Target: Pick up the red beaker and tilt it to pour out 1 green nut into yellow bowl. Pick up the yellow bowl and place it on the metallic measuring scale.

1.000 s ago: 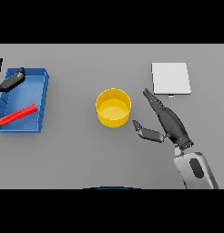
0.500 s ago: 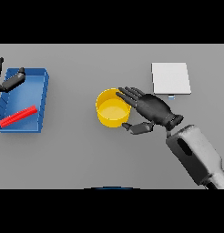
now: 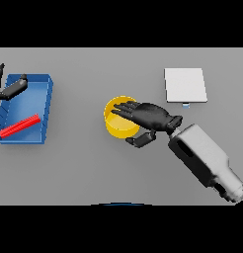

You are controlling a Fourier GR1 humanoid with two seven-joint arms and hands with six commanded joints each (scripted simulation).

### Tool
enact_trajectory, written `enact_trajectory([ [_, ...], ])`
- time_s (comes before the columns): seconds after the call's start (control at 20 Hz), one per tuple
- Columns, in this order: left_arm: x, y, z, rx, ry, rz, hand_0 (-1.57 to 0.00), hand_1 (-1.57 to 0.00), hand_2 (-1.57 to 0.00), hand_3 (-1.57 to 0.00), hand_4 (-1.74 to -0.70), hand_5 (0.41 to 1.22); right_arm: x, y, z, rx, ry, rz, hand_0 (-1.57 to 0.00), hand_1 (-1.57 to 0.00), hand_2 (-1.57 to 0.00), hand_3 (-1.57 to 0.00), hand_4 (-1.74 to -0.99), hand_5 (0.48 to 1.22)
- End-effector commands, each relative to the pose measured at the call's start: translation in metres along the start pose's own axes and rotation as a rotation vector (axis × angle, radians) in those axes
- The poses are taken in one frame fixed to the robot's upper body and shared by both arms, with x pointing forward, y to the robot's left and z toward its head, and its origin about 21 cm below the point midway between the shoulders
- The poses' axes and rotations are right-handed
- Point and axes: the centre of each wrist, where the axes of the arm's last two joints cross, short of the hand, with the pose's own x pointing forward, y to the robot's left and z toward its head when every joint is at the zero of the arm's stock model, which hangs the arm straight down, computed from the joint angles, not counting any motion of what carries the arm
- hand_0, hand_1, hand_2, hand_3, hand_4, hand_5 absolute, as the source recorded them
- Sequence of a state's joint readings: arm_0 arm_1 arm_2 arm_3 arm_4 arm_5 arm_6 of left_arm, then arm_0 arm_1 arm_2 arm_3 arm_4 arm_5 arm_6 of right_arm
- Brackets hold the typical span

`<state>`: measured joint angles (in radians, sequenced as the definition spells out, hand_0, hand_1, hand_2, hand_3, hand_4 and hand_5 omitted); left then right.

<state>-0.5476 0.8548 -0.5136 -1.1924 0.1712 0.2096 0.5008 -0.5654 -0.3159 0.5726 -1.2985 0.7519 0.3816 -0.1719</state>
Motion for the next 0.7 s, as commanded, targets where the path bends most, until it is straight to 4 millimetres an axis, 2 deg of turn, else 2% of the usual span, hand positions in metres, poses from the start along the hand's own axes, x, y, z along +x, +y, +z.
enact_trajectory([
  [0.0, 0.001, -0.002, 0.0, -0.002, -0.007, -0.002, 0.0, 0.0, 0.0, 0.0, -0.8, 0.725, -0.003, -0.004, -0.004, 0.014, 0.016, 0.01, 0.0, 0.0, 0.0, 0.0, -1.244, 0.685],
  [0.3, 0.002, 0.003, -0.001, 0.001, -0.015, 0.001, 0.0, 0.0, 0.0, 0.0, -0.8, 0.735, -0.002, 0.003, -0.02, 0.128, 0.014, 0.034, 0.0, 0.0, 0.0, 0.0, -1.288, 0.671],
  [0.4, 0.0, 0.003, 0.0, -0.001, -0.009, -0.004, 0.0, 0.0, 0.0, 0.0, -0.8, 0.737, -0.004, -0.001, -0.024, 0.147, 0.033, 0.047, 0.0, 0.0, 0.0, 0.0, -1.3, 0.671],
  [0.65, -0.002, 0.004, 0.0, 0.007, -0.001, -0.009, 0.0, 0.0, 0.0, 0.0, -0.79, 0.731, -0.002, 0.002, -0.032, 0.208, 0.039, 0.085, 0.0, 0.0, 0.0, 0.0, -1.304, 0.713],
])
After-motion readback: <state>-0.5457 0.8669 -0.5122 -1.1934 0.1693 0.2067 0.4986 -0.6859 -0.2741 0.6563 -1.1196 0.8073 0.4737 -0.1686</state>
